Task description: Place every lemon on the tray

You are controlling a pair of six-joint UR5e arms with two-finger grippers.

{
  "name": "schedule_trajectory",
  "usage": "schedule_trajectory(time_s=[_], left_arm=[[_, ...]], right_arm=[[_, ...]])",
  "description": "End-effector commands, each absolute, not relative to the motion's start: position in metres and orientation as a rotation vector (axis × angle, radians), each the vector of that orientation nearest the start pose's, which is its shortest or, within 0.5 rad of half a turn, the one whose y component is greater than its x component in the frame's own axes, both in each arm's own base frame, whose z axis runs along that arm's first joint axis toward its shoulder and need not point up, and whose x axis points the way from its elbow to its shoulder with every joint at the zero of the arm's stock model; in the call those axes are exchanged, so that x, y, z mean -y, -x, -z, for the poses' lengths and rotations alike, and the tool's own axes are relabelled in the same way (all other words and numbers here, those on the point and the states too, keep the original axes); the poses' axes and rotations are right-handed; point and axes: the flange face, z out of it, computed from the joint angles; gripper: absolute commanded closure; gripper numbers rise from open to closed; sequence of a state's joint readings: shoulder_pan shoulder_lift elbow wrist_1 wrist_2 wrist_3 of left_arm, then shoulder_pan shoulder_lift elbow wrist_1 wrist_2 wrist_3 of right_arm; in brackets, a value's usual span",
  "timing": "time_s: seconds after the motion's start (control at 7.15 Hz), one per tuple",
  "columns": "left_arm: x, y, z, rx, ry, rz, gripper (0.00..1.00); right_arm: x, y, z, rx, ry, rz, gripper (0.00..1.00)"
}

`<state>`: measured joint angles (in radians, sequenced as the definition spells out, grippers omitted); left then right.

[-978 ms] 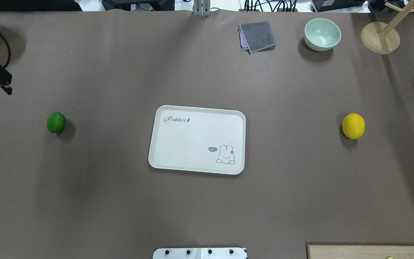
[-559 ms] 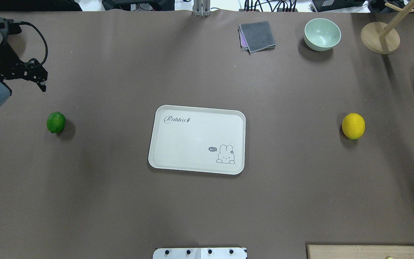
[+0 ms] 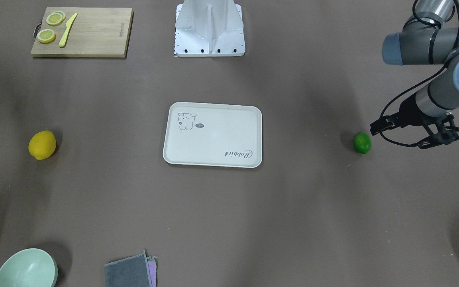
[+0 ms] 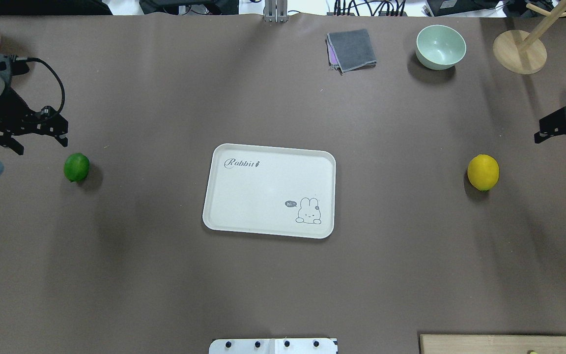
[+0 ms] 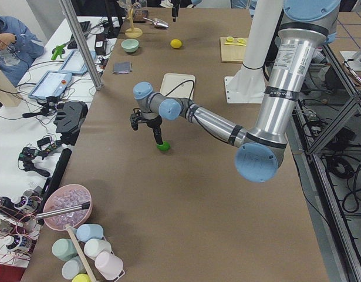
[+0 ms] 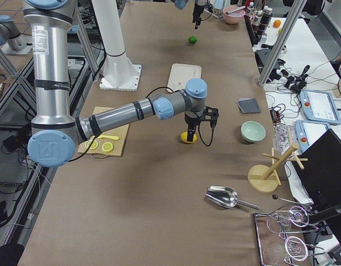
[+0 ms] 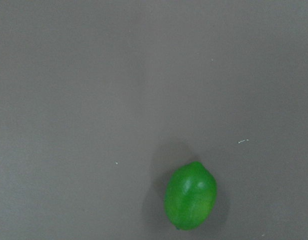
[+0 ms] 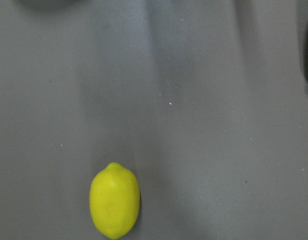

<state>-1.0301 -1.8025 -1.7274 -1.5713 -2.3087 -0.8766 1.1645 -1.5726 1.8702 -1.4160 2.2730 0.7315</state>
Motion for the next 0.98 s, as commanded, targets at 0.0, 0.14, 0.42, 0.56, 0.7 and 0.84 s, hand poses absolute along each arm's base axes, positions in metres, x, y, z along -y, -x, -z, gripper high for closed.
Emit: schedule_trajectory(time_s=[0.0, 0.14, 0.42, 0.56, 0.7, 0.84], left_arm=[[0.515, -0.278, -0.453, -0.824, 0.204, 0.191, 0.02], [0.512, -0.29, -0.46, -0.825, 0.182, 0.172, 0.02], [0.507, -0.304, -0.473, -0.791, 0.139, 0.149, 0.02], [0.51, -0.309, -0.482, -0.808, 0.12, 0.131, 0.03], [0.512, -0.312, -0.489, -0.807, 0.109, 0.119, 0.03], [0.511, -0.317, -0.489, -0.791, 0.081, 0.103, 0.03]], right_arm=[[0.482, 0.19, -0.528, 0.805, -0.007, -0.133, 0.0], [0.485, 0.204, -0.533, 0.807, -0.004, -0.122, 0.0], [0.489, 0.227, -0.522, 0.816, 0.0, -0.102, 0.0], [0.49, 0.24, -0.519, 0.819, 0.006, -0.095, 0.0], [0.493, 0.251, -0.521, 0.805, 0.003, -0.09, 0.0], [0.493, 0.26, -0.529, 0.788, 0.014, -0.082, 0.0]])
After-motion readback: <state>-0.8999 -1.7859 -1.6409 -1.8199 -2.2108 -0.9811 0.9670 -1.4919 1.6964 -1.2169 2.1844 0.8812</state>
